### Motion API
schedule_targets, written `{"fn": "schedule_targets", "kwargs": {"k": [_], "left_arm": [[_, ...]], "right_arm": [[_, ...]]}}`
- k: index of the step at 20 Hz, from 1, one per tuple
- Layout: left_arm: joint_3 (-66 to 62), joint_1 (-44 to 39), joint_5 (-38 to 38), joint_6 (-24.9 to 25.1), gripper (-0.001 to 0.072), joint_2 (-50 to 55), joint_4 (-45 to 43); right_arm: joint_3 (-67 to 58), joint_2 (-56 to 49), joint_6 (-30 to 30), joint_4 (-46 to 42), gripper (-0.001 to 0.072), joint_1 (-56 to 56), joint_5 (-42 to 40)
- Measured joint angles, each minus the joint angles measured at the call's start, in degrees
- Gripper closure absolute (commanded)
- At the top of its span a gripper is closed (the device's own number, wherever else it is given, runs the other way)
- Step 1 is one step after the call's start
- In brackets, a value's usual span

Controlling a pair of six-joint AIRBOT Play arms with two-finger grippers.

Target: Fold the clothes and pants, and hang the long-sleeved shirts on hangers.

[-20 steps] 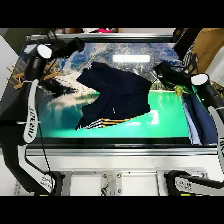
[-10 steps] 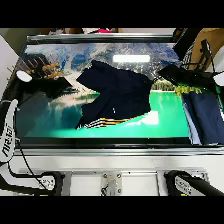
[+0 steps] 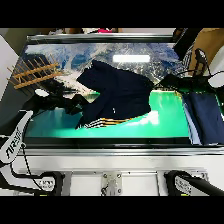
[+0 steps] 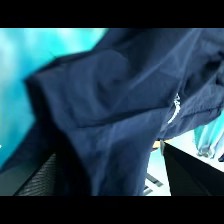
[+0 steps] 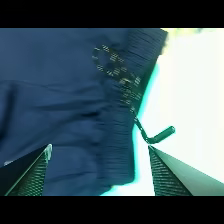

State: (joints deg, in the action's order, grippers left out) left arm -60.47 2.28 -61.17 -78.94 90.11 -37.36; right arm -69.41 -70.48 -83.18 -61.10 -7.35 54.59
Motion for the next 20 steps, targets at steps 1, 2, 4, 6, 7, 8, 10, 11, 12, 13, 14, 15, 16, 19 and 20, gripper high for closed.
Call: {"fn": "schedule_targets", "kwargs": {"k": [1, 2, 4, 6, 7, 8, 10, 11, 12, 13, 14, 15, 16, 19, 20], "left_arm": [[0.17, -0.52, 0.35, 0.17, -0.0003, 0.33, 0.28], [0.28, -0.94, 0.9, 0.31, -0.0003, 0.55, 0.61], [0.2, -1.44, 1.77, 0.44, -0.0001, 0.85, 1.42], [-0.57, -1.84, 3.06, 0.59, 0.0174, 1.01, 2.16], [-1.07, -2.1, 3.43, 0.59, 0.0375, 1.05, 2.32], [-1.6, -2.43, 4.2, 0.61, 0.0606, 1.07, 2.49], [-2.54, -3.21, 5.4, 0.87, 0.0704, 1.14, 2.54], [-3.04, -3.54, 6.6, 1.07, 0.0704, 1.14, 2.51], [-3.76, -3.63, 7.69, 1.42, 0.0704, 1.14, 2.34], [-4.96, -3.5, 9.29, 1.51, 0.0704, 1.16, 1.84], [-6.43, -3.17, 10.73, 1.7, 0.0704, 1.18, 1.16], [-8.37, -2.75, 12.11, 1.88, 0.0704, 1.2, 0.28], [-10.4, -2.38, 13.31, 1.92, 0.0704, 1.31, -0.61], [-17.22, -1.9, 14.97, 2.16, 0.0704, 2.71, -5.35], [-19.19, -1.99, 14.88, 2.32, 0.0703, 3.54, -6.93]], "right_arm": [[0.0, -0.33, -1.18, -2.69, 0.0042, 0.0, -0.31], [0.0, -0.59, -2.54, -5.53, 0.0043, 0.0, -0.35], [0.0, -0.9, -4.39, -10.08, 0.0043, -0.02, -0.35], [0.0, -1.03, -5.42, -12.72, 0.0043, 0.0, -0.28], [0.0, -1.09, -5.81, -13.53, 0.0043, 0.0, -0.28], [0.0, -1.11, -6.05, -14.16, 0.0043, 0.0, -0.2], [0.0, -1.16, -6.45, -15.12, 0.0042, 0.0, -0.11], [0.0, -1.16, -6.49, -15.56, 0.0043, 0.0, -0.11], [0.0, -1.16, -6.67, -16.28, 0.0043, -0.02, -0.11], [0.0, -1.11, -6.67, -17.25, 0.0043, -0.02, -0.11], [0.0, -1.01, -6.69, -18.51, 0.0043, -0.04, -0.11], [0.0, -0.87, -6.86, -19.98, 0.0043, -0.04, -0.11], [0.0, -0.79, -6.86, -21.33, 0.0044, -0.04, -0.09], [0.0, -0.59, -7.17, -25.77, 0.0067, -0.04, -0.09], [0.0, -0.57, -7.54, -27.23, 0.0066, -0.09, -0.09]]}}
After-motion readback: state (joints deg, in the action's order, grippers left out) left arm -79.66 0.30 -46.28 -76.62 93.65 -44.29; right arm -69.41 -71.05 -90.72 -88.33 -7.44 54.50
